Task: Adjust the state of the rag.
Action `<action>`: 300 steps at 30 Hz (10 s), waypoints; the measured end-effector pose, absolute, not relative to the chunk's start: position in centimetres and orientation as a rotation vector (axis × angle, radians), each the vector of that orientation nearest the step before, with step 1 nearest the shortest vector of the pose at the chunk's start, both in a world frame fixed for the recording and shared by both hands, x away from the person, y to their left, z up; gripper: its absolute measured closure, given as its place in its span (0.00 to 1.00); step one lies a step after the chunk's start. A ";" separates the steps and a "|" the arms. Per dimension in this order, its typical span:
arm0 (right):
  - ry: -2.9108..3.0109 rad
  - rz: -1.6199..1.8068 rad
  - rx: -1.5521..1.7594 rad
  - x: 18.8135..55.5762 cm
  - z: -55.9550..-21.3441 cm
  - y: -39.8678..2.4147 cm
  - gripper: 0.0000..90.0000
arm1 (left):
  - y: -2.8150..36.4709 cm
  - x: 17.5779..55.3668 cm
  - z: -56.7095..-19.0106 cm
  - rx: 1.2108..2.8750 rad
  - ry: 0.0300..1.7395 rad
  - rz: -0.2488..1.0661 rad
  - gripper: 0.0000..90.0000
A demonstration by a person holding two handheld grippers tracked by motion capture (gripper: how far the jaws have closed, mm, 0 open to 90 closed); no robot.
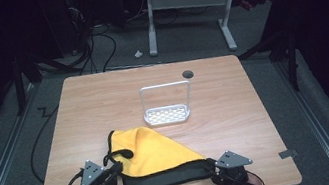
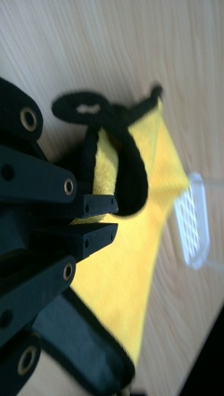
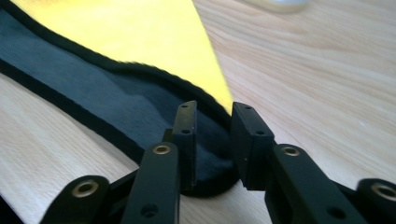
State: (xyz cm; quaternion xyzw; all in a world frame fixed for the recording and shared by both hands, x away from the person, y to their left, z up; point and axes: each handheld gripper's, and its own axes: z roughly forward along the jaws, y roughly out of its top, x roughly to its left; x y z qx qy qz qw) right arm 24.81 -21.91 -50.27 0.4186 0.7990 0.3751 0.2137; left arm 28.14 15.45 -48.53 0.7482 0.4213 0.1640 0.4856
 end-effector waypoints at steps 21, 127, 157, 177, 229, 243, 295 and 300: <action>2.368 1.226 0.988 27.6 -50.6 -10.7 0.70 | 7.9 30.2 -48.6 1.789 0.894 0.191 0.95; 2.305 1.041 1.036 28.5 -50.6 -13.8 0.93 | 14.1 27.5 -52.9 2.116 1.038 0.427 0.68; 2.116 0.810 1.417 30.8 -52.2 -26.0 0.82 | 16.0 31.7 -52.6 2.152 1.062 0.437 0.62; 2.074 0.830 1.459 28.2 -52.3 -28.3 0.76 | 14.7 33.5 -52.9 2.089 1.078 0.411 0.62; 2.371 1.095 0.869 27.1 -50.7 -9.5 0.60 | 15.7 42.9 -53.6 1.942 1.193 0.348 0.92; 2.532 1.063 0.751 26.4 -52.3 -1.7 0.55 | 15.9 42.9 -53.6 1.925 1.203 0.323 0.91; 2.425 1.136 0.677 26.8 -49.7 -0.3 0.93 | 17.8 42.5 -53.0 1.694 1.255 0.197 0.93; 2.386 1.218 0.683 26.7 -48.7 -0.7 0.93 | 17.7 42.1 -51.7 1.665 1.235 0.239 0.93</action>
